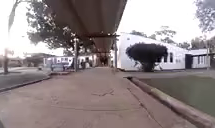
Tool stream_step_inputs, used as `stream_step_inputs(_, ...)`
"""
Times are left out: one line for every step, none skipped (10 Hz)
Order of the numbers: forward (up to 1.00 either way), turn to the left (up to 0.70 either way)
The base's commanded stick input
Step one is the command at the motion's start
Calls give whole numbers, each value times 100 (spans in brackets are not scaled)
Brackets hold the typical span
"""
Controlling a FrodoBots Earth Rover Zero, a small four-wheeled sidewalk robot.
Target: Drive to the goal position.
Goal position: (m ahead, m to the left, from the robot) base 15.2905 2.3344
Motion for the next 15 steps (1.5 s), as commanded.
stream_step_inputs(70,0)
stream_step_inputs(70,0)
stream_step_inputs(70,0)
stream_step_inputs(70,0)
stream_step_inputs(70,0)
stream_step_inputs(70,0)
stream_step_inputs(70,0)
stream_step_inputs(70,0)
stream_step_inputs(70,0)
stream_step_inputs(70,0)
stream_step_inputs(70,0)
stream_step_inputs(70,0)
stream_step_inputs(70,0)
stream_step_inputs(70,0)
stream_step_inputs(70,0)
